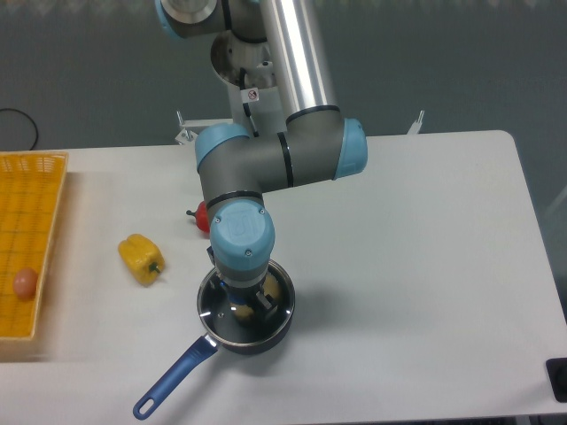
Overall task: Close the pot lid
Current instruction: 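Press and settle the lid flat on the pan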
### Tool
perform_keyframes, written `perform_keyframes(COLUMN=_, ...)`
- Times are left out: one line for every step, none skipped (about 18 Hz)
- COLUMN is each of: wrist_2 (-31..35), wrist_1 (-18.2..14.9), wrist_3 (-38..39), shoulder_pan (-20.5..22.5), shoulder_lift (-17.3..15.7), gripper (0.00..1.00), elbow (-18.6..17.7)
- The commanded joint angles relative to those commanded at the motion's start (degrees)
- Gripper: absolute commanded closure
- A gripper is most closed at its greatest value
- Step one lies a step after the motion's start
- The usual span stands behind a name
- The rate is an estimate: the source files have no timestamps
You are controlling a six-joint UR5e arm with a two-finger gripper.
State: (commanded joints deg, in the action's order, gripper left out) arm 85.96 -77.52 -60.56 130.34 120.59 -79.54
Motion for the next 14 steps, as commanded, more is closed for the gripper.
perform_keyframes(wrist_2=0.0, wrist_1=0.0, wrist_3=0.0, shoulder_pan=0.0, shoulder_lift=0.0, gripper=0.34, elbow=-0.1)
perform_keyframes(wrist_2=0.1, wrist_1=0.0, wrist_3=-0.1, shoulder_pan=0.0, shoulder_lift=0.1, gripper=0.31, elbow=-0.1)
perform_keyframes(wrist_2=0.2, wrist_1=0.0, wrist_3=-0.2, shoulder_pan=0.0, shoulder_lift=0.1, gripper=0.28, elbow=-0.2)
perform_keyframes(wrist_2=0.2, wrist_1=0.0, wrist_3=-0.3, shoulder_pan=0.0, shoulder_lift=0.1, gripper=0.25, elbow=-0.3)
perform_keyframes(wrist_2=0.2, wrist_1=0.0, wrist_3=-0.3, shoulder_pan=0.1, shoulder_lift=0.1, gripper=0.24, elbow=-0.3)
perform_keyframes(wrist_2=0.2, wrist_1=0.0, wrist_3=-0.4, shoulder_pan=0.1, shoulder_lift=0.0, gripper=0.21, elbow=-0.3)
perform_keyframes(wrist_2=0.2, wrist_1=0.0, wrist_3=-0.4, shoulder_pan=0.1, shoulder_lift=0.0, gripper=0.19, elbow=-0.3)
perform_keyframes(wrist_2=0.2, wrist_1=0.0, wrist_3=-0.4, shoulder_pan=0.1, shoulder_lift=-0.1, gripper=0.13, elbow=-0.3)
perform_keyframes(wrist_2=0.2, wrist_1=0.0, wrist_3=-0.4, shoulder_pan=0.1, shoulder_lift=-0.2, gripper=0.09, elbow=-0.3)
perform_keyframes(wrist_2=0.2, wrist_1=0.0, wrist_3=-0.5, shoulder_pan=0.1, shoulder_lift=-0.3, gripper=0.08, elbow=-0.3)
perform_keyframes(wrist_2=0.2, wrist_1=0.0, wrist_3=-0.5, shoulder_pan=0.1, shoulder_lift=-0.4, gripper=0.07, elbow=-0.3)
perform_keyframes(wrist_2=0.2, wrist_1=0.0, wrist_3=-0.5, shoulder_pan=0.1, shoulder_lift=-0.4, gripper=0.06, elbow=-0.3)
perform_keyframes(wrist_2=0.2, wrist_1=0.0, wrist_3=-0.5, shoulder_pan=0.1, shoulder_lift=-0.4, gripper=0.05, elbow=-0.3)
perform_keyframes(wrist_2=0.1, wrist_1=0.0, wrist_3=-0.5, shoulder_pan=0.1, shoulder_lift=-0.5, gripper=0.05, elbow=-0.3)
